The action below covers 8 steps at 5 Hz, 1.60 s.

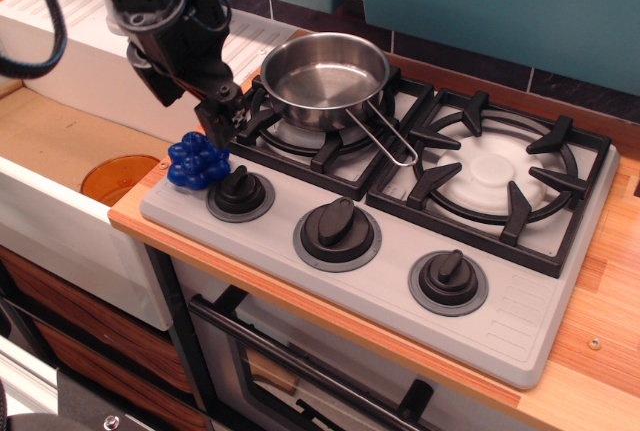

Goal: Put pan on stove and put blueberry in pan

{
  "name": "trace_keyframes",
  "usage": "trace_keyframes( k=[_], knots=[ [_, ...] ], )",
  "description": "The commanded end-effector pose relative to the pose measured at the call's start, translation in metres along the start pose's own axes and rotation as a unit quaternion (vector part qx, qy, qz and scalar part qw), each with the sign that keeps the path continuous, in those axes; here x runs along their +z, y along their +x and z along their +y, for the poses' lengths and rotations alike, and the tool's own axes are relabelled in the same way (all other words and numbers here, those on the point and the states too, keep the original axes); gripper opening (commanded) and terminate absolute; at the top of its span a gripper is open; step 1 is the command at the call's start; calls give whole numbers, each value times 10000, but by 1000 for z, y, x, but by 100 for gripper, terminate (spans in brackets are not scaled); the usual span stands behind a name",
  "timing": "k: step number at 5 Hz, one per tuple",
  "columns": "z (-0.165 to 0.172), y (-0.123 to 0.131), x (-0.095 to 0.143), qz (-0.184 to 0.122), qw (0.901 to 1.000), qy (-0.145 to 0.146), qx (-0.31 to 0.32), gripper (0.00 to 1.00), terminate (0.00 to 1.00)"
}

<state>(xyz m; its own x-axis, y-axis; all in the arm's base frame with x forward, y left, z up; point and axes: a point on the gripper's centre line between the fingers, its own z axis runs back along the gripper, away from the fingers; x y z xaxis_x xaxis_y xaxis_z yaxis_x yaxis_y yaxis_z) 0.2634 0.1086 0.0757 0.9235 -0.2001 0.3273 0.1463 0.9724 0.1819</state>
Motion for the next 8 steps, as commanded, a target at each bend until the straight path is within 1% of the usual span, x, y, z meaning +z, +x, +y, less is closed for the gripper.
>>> trace_keyframes(
  k=[1, 2, 3, 5, 6, 7, 8],
  knots=[
    [1, -8, -11, -228, 9997, 72, 34, 100, 0],
    [1, -13, -21, -310, 9995, -7, 32, 100, 0],
    [4, -15, -33, -449, 9990, -4, -14, 100, 0],
    [5, -16, -44, -499, 9987, -105, 8, 100, 0],
    [2, -14, -45, -404, 9991, -71, 65, 0, 0],
    [5, -9, -36, -287, 9996, -29, 57, 0, 0],
    [11, -2, -18, -119, 9999, 42, 15, 0, 0]
  ],
)
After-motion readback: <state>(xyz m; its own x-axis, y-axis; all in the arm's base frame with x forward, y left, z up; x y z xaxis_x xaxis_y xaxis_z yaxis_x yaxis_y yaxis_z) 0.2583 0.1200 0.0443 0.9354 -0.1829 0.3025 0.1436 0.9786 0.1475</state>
